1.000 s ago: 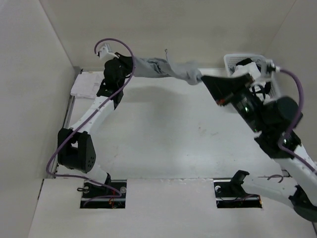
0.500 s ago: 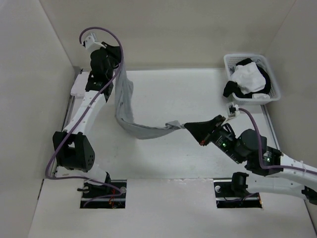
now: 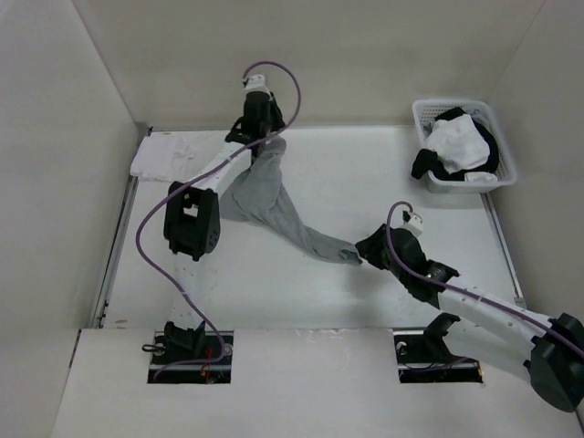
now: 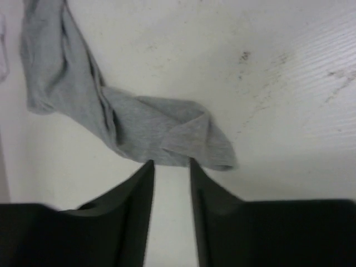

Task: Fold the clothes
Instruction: Flatten the tank top out

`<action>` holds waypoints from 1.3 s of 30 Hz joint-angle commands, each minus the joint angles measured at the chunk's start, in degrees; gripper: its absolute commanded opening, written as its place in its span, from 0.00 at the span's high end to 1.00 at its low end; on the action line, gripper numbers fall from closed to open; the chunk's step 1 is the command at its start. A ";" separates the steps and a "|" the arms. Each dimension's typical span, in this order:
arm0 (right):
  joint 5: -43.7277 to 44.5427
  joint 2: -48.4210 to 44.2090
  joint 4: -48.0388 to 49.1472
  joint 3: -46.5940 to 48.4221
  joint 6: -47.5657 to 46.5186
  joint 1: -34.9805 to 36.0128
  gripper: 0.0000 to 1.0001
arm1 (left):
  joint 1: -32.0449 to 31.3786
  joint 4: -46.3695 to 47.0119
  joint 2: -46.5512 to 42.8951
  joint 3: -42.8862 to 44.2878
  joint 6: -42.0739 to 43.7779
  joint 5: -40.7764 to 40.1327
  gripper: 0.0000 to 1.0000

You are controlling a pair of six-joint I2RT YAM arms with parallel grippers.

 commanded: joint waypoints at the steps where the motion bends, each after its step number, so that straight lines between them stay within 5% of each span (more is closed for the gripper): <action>1: -0.03 -0.12 8.20 3.25 0.98 -0.38 0.59 | -5.61 -2.15 -0.62 5.57 7.08 -0.78 0.80; 4: 2.88 1.28 7.67 5.27 -4.10 1.20 0.48 | -7.64 -0.14 -5.87 -2.13 8.24 -2.79 0.75; 6: 1.66 4.60 7.59 7.46 -8.41 2.78 0.60 | -7.90 2.58 -10.88 -10.31 7.45 -5.51 0.71; 8: -0.97 9.43 6.62 10.45 -11.85 3.49 0.82 | -7.64 5.13 -16.94 -20.57 4.92 -9.38 0.66; 10: -3.88 14.01 6.53 12.91 -13.87 4.80 0.91 | -7.20 7.33 -22.49 -30.26 1.92 -12.55 0.65; 20: -11.53 44.67 13.83 42.50 -24.16 11.93 0.62 | 5.34 17.00 -41.39 -70.51 -22.76 -11.35 0.60; 26: -13.65 64.89 8.66 66.33 -27.94 11.93 0.46 | 12.92 22.18 -37.29 -76.35 -28.14 -3.96 0.54; 35: -14.17 80.81 -0.84 87.97 -29.70 11.93 0.46 | 13.37 32.21 -28.58 -76.43 -30.43 3.17 0.52; 39: -12.51 83.64 -3.05 90.62 -29.09 11.93 0.48 | 13.36 33.36 -26.64 -77.14 -30.96 3.79 0.70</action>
